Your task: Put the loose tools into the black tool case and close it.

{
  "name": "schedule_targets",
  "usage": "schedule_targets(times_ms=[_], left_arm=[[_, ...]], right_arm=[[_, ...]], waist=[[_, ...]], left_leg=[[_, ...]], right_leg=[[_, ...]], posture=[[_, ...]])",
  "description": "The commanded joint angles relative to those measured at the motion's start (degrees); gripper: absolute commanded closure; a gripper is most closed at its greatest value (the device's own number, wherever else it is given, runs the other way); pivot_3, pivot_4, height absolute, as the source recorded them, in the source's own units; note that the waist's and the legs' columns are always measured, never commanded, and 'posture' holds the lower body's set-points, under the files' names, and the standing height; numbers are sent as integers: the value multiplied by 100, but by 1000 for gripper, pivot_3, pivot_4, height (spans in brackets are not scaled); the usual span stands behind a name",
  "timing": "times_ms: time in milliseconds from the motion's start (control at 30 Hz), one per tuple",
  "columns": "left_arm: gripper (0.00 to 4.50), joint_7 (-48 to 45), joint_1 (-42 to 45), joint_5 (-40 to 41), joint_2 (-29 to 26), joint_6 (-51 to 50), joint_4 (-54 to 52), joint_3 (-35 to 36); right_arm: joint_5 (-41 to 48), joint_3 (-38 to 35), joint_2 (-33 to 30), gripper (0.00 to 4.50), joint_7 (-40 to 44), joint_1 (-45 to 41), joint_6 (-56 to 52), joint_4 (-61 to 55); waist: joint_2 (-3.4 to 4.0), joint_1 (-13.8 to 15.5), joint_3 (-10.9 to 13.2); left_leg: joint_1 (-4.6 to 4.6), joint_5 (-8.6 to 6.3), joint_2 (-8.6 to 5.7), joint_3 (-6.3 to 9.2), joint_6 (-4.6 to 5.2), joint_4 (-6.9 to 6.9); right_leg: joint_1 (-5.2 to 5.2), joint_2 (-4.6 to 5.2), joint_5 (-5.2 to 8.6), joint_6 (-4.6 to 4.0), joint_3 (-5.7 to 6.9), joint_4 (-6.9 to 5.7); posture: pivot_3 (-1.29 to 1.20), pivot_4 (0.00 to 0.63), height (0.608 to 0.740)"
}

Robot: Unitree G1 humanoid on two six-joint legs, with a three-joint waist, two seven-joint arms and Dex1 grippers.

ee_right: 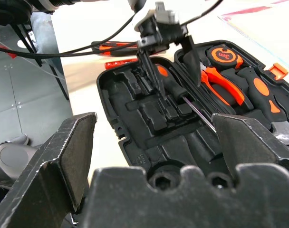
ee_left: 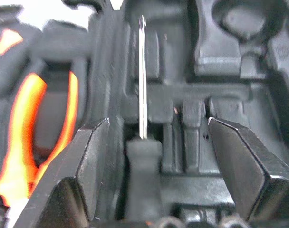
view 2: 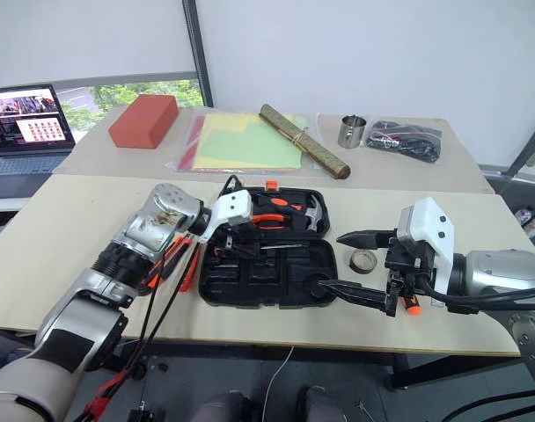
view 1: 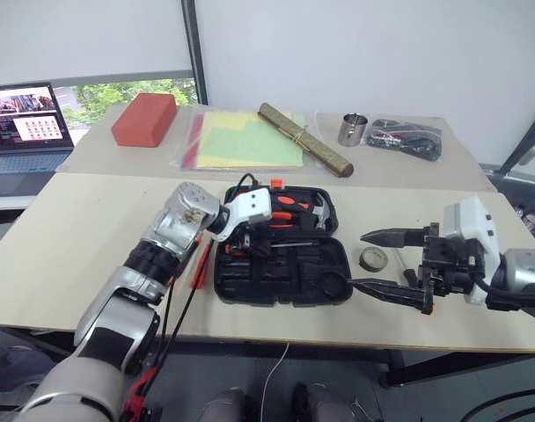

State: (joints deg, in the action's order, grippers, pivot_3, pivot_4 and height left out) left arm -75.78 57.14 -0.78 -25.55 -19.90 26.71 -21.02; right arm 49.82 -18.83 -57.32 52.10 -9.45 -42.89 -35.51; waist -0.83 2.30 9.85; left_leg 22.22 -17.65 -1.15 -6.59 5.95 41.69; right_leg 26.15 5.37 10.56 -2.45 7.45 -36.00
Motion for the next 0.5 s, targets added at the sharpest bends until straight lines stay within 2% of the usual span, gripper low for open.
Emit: schedule_targets(times_ms=[33, 167, 200, 500], left_arm=[[2473, 43, 103, 14, -89, 91, -44, 134], [3982, 90, 59, -123, -130, 362, 149, 33], [4478, 111, 58, -158, -125, 433, 212, 9], [4478, 343, -105, -823, 131, 1119, 772, -504]], right_arm=[[40, -127, 39, 0, -9, -49, 140, -65], [10, -97, 64, 0, 9, -65, 165, -30], [3, -91, 70, 0, 11, -71, 169, -23], [-42, -102, 169, 0, -79, -28, 184, 12]], waist=[[0, 2, 0], [0, -1, 0], [0, 0, 0], [-1, 38, -2]], left_leg=[[2, 0, -1, 0, 0, 0], [2, 0, -1, 0, 0, 0], [1, 0, -1, 0, 0, 0], [-4, -2, -4, 1, 3, 1]], right_leg=[[0, 0, 0, 0, 1, 1], [0, 0, 0, 0, 2, 1], [0, 0, 0, 1, 1, 1], [-9, 3, 0, 1, 1, 3]], posture=[[0, 150, 737], [0, 150, 737], [0, 150, 737], [0, 150, 737]])
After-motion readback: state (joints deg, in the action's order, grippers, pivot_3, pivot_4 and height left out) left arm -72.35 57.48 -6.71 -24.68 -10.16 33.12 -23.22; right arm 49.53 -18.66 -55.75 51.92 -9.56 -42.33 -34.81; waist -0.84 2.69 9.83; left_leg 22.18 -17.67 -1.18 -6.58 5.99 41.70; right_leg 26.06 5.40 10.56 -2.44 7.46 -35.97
